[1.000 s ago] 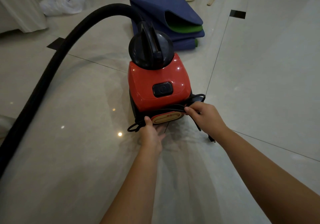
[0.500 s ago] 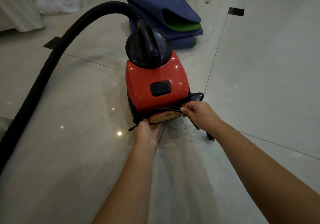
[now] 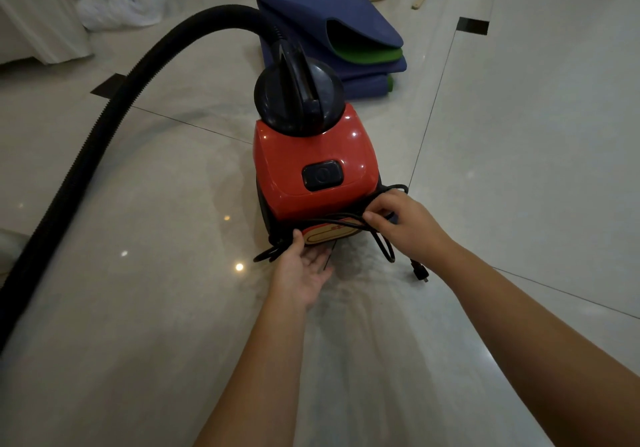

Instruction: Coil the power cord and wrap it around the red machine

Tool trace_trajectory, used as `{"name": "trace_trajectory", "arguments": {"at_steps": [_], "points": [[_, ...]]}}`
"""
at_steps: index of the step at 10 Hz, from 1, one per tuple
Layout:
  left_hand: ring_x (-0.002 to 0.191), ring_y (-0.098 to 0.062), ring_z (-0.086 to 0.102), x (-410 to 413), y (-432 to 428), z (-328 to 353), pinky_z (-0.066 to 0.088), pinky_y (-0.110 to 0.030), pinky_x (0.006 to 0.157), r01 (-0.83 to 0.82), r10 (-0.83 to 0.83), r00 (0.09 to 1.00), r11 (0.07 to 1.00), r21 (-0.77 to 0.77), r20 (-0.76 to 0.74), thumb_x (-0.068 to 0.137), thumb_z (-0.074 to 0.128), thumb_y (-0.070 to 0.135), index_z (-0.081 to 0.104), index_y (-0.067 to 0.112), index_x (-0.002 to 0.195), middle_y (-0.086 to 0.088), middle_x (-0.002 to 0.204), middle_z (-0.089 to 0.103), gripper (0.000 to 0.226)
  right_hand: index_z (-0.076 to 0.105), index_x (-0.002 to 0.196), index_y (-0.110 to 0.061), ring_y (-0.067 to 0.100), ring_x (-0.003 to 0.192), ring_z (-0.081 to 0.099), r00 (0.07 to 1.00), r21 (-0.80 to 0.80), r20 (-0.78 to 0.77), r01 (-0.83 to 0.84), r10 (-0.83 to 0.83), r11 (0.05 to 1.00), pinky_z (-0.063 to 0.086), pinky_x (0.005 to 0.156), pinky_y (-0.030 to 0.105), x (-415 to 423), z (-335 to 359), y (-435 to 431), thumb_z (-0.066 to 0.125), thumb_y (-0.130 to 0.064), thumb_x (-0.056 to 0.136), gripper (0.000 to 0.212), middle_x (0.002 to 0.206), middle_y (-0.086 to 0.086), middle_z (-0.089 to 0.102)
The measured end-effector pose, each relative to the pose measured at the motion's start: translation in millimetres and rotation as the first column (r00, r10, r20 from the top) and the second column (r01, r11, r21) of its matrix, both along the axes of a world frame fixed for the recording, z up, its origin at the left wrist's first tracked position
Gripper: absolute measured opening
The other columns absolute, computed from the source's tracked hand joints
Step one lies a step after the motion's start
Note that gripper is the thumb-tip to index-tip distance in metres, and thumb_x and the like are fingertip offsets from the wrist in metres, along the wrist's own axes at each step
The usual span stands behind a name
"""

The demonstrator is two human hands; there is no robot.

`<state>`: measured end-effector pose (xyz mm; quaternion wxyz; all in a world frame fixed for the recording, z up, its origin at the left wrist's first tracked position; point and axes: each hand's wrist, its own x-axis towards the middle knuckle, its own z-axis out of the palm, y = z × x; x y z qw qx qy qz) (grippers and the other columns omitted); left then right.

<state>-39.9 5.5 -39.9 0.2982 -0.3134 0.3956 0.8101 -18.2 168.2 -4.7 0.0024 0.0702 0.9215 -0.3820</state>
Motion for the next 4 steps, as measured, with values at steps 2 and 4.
{"name": "trace_trajectory", "arguments": {"at_steps": [2, 4], "points": [[0.137, -0.029, 0.040, 6.5, -0.7, 8.0, 0.032, -0.045, 0.109, 0.100, -0.105, 0.994, 0.989, -0.105, -0.043, 0.095, 0.044, 0.037, 0.033, 0.006, 0.143, -0.020, 0.148, 0.039, 0.058, 0.062, 0.100, -0.014, 0.014, 0.094, 0.057, 1.000, -0.025, 0.009, -0.008, 0.009, 1.000, 0.038, 0.074, 0.012, 1.2, -0.1, -3.6, 0.058, -0.022, 0.088, 0.015, 0.105, 0.003, 0.060], [0.127, -0.026, 0.051, 16.4, -4.9, 6.3, 0.040, -0.039, 0.105, 0.268, -0.281, 0.960, 0.914, -0.306, 0.001, 0.092, 0.053, 0.029, 0.039, 0.006, 0.137, -0.015, 0.140, 0.050, 0.052, 0.060, 0.102, -0.013, 0.011, 0.088, 0.053, 0.971, -0.185, -0.043, 0.224, -0.235, 0.957, 0.042, 0.070, 0.008, 2.6, 5.6, 2.8, 0.051, -0.015, 0.091, 0.015, 0.097, -0.002, 0.058]]}}
